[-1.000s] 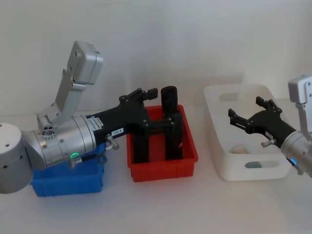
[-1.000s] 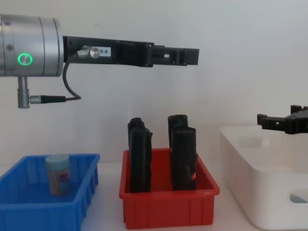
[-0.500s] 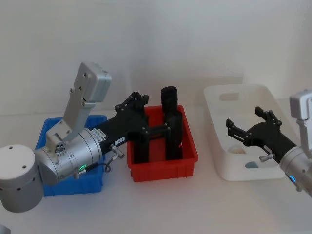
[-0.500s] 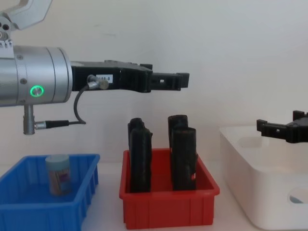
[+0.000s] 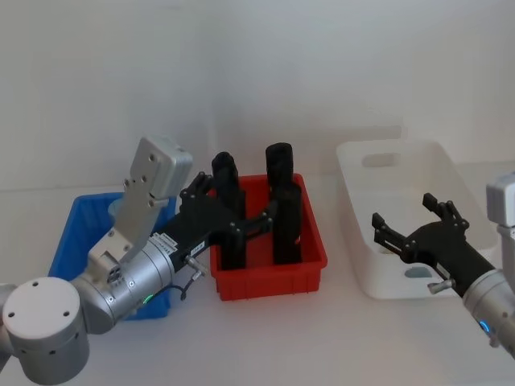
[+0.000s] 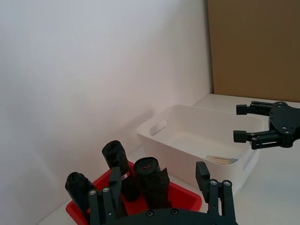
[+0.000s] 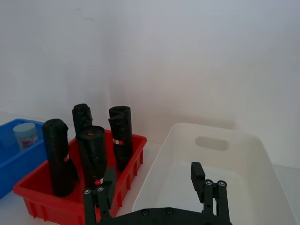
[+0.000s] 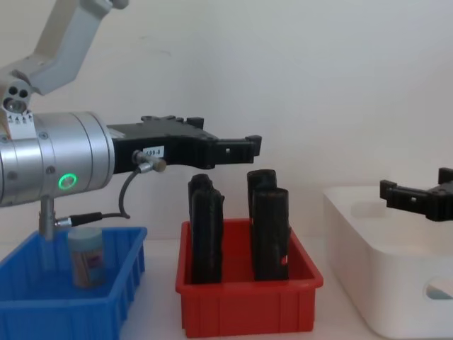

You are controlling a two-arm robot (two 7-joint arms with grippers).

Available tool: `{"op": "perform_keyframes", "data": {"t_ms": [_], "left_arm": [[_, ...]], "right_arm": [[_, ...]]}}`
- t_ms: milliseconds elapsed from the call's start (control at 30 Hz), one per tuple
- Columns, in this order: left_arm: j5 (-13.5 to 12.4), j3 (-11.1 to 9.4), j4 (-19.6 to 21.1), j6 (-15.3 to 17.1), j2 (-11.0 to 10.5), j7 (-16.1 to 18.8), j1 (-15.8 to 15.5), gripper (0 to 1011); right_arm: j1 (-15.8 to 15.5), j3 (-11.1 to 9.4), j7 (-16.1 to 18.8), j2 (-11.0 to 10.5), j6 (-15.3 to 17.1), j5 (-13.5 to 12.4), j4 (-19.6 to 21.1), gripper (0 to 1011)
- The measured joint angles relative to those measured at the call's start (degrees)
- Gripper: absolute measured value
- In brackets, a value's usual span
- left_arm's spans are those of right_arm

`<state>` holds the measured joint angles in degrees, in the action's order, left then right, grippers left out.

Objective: Pick the cotton swabs from the blue box and place them into the white box.

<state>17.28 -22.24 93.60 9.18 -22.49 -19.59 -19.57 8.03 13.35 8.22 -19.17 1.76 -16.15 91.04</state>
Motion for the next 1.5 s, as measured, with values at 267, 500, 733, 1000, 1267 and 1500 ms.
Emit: {"op": "perform_keyframes", "data": {"t_ms": [267,500,733,1000,1267,1500], "left_arm": [[-1.7,-1.2,-0.1,-2.5,0.2,5.7,1.8,1004],[-3.3,-2.2,-0.3,-4.8,0.4,10.8,3.5,1004],[-4.8,-3.2,-0.4,-7.0,0.5,15.8,5.0,1004],[-5.8,-3.8,-0.5,-8.3,0.6,18.8,6.0,1004],[-5.8,-3.8,-0.5,-8.4,0.6,19.0,6.0,1004],[-5.8,-3.8,-0.4,-8.4,0.6,19.0,6.0,1004]], "right_arm": [[-4.7,-0.2,-2.3,-0.1,0.1,-0.2,5.4,1002],[-7.7,-0.4,-3.9,-0.2,0.2,-0.3,8.9,1001],[-8.8,-0.4,-4.4,-0.2,0.2,-0.3,10.1,1001],[-8.9,-0.4,-4.4,-0.2,0.2,-0.3,10.2,1002],[-8.9,-0.4,-4.4,-0.2,0.2,-0.3,10.2,1001],[-8.6,-0.4,-4.0,0.0,0.2,-0.2,9.8,1001]]}}
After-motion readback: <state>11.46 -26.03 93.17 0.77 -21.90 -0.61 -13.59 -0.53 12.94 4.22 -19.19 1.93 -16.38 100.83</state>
